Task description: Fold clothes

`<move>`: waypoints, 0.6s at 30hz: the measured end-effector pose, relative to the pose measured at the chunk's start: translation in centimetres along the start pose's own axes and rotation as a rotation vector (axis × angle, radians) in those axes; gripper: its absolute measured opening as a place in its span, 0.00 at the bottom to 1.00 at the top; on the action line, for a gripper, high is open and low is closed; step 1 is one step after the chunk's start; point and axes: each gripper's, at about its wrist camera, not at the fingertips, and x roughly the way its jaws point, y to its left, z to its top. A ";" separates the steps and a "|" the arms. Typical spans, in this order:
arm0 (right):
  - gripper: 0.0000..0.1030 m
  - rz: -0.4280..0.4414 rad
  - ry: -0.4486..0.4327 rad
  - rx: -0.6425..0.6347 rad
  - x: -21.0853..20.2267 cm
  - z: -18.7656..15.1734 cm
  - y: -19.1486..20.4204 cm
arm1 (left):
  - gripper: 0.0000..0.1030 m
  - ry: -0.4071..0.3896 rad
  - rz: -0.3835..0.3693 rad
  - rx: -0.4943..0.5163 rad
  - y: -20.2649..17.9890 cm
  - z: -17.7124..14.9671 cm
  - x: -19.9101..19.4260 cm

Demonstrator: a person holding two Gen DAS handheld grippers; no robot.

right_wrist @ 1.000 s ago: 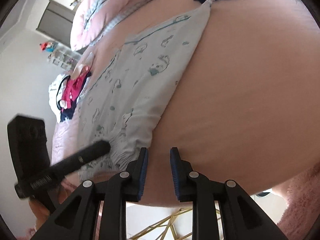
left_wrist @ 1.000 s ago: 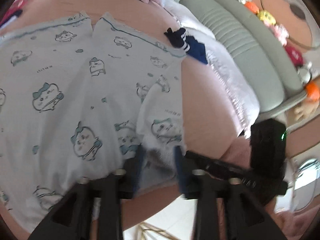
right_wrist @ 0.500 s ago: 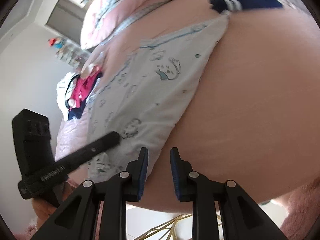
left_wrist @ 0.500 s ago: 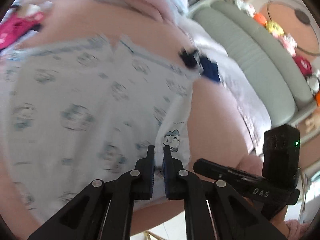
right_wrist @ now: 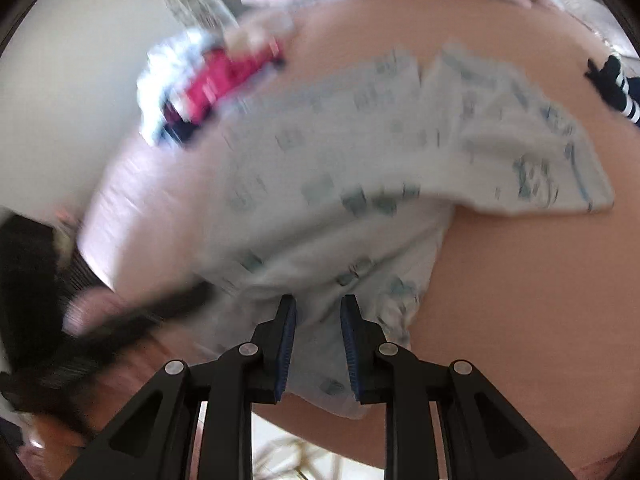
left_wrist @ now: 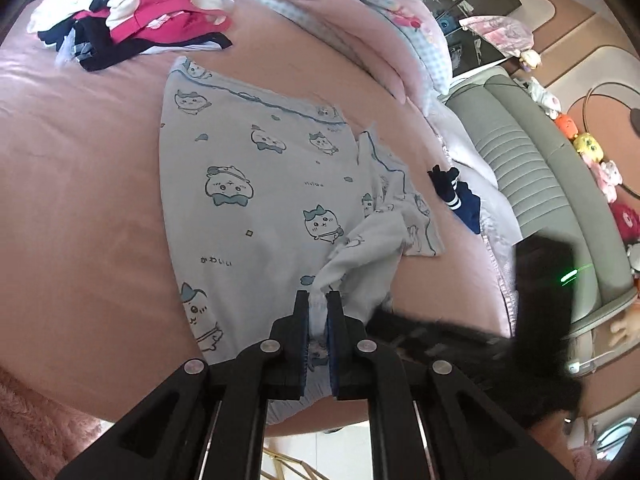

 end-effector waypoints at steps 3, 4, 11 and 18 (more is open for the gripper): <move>0.21 -0.001 0.004 0.025 -0.2 -1.0 -1.2 | 0.06 -0.007 0.003 -0.019 0.9 -0.5 -0.2; 0.21 -0.006 0.009 0.049 -0.7 -1.2 -1.8 | 0.06 -0.007 0.010 -0.012 0.9 -0.6 -0.1; 0.24 -0.055 -0.086 0.063 -4.8 -2.5 -2.5 | 0.06 -0.063 -0.041 -0.046 1.5 -0.3 -0.6; 0.30 -0.162 -0.043 -0.217 -1.2 -3.5 4.0 | 0.06 -0.091 -0.064 -0.066 1.2 -0.4 -0.3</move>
